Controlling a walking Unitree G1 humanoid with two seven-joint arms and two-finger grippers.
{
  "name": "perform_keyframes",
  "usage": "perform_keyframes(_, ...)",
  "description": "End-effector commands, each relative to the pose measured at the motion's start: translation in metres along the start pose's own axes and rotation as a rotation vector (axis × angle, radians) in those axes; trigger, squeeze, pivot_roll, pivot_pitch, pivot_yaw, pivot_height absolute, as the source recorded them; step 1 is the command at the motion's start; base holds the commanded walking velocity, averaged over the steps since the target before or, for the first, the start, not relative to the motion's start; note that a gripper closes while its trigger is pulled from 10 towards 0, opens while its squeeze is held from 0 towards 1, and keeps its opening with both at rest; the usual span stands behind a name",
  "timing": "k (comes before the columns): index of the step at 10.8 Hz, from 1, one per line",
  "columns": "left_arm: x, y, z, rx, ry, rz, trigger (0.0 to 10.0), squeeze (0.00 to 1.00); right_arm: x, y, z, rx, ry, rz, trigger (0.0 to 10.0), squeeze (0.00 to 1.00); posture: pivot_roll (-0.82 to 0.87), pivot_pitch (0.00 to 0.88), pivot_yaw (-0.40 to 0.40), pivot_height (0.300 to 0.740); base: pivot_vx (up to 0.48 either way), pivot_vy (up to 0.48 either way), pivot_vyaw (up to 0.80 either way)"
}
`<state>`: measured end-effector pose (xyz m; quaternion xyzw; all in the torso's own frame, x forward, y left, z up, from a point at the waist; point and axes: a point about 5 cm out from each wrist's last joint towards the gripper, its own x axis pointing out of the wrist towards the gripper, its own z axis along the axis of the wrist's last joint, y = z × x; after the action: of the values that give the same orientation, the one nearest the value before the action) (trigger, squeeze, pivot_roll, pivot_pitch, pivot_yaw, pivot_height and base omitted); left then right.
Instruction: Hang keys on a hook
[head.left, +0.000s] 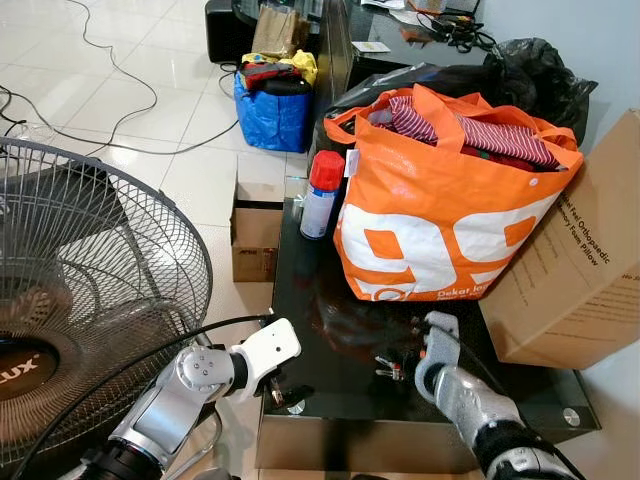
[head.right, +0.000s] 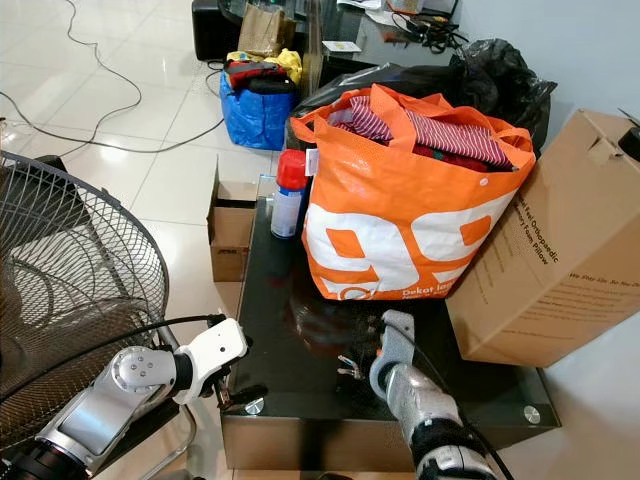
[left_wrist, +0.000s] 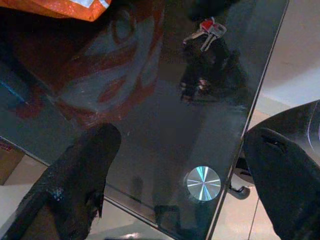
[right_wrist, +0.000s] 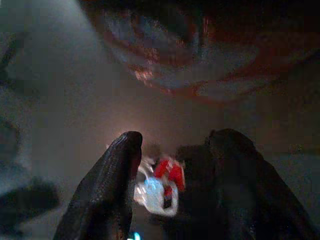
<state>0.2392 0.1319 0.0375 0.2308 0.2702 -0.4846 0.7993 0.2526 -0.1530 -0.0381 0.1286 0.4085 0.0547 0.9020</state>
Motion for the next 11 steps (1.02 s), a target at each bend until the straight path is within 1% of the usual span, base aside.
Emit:
perform_keyframes(1, 0.002, -0.001, 0.006, 0.019, -0.010, -0.003, 10.0, 0.31, -0.002, -0.007, 0.001, -0.028, -0.010, -0.028, 10.0, 0.00, 0.02, 0.000, -0.180, 0.740, 0.000, 0.000, 0.00)
perform_keyframes(3, 0.002, 0.000, 0.005, 0.021, -0.009, -0.002, 10.0, 0.31, -0.002, -0.009, -0.006, -0.031, 0.021, -0.057, 10.0, 0.00, 0.02, 0.000, -0.179, 0.740, 0.000, 0.000, 0.00)
perform_keyframes(4, 0.002, 0.000, 0.005, 0.021, -0.009, -0.002, 10.0, 0.32, -0.002, -0.009, -0.008, -0.028, 0.031, -0.062, 8.2, 0.00, 0.02, 0.000, -0.178, 0.740, 0.000, 0.000, 0.00)
perform_keyframes(5, 0.002, 0.000, 0.006, 0.021, -0.009, -0.002, 10.0, 0.32, -0.002, -0.010, -0.012, -0.011, 0.048, -0.071, 3.8, 0.00, 0.02, 0.000, -0.178, 0.740, 0.000, 0.000, 0.00)
perform_keyframes(6, 0.002, 0.000, 0.005, 0.021, -0.009, -0.002, 10.0, 0.31, -0.002, -0.011, -0.013, -0.006, 0.057, -0.074, 2.2, 0.00, 0.02, 0.000, -0.179, 0.740, 0.000, 0.000, 0.00)
perform_keyframes(7, 0.002, 0.000, 0.005, 0.021, -0.008, -0.002, 10.0, 0.31, -0.002, -0.011, -0.015, -0.001, 0.065, -0.076, 1.5, 0.00, 0.02, 0.000, -0.179, 0.740, 0.000, 0.000, 0.00)
perform_keyframes(8, 0.002, 0.000, 0.005, 0.020, -0.009, -0.001, 10.0, 0.31, -0.002, -0.011, -0.017, 0.008, 0.069, -0.078, 0.3, 0.00, 0.02, 0.000, -0.181, 0.740, 0.000, 0.000, 0.00)
perform_keyframes(9, 0.002, 0.000, 0.006, 0.020, -0.009, -0.002, 10.0, 0.31, -0.002, -0.011, -0.019, 0.013, 0.077, -0.082, 0.0, 0.00, 0.02, 0.000, -0.181, 0.740, 0.000, 0.000, 0.00)
perform_keyframes(11, 0.002, -0.001, 0.006, 0.020, -0.010, -0.003, 10.0, 0.31, -0.002, -0.010, -0.022, 0.021, 0.090, -0.084, 0.0, 0.00, 0.02, 0.000, -0.181, 0.740, 0.000, 0.000, 0.00)
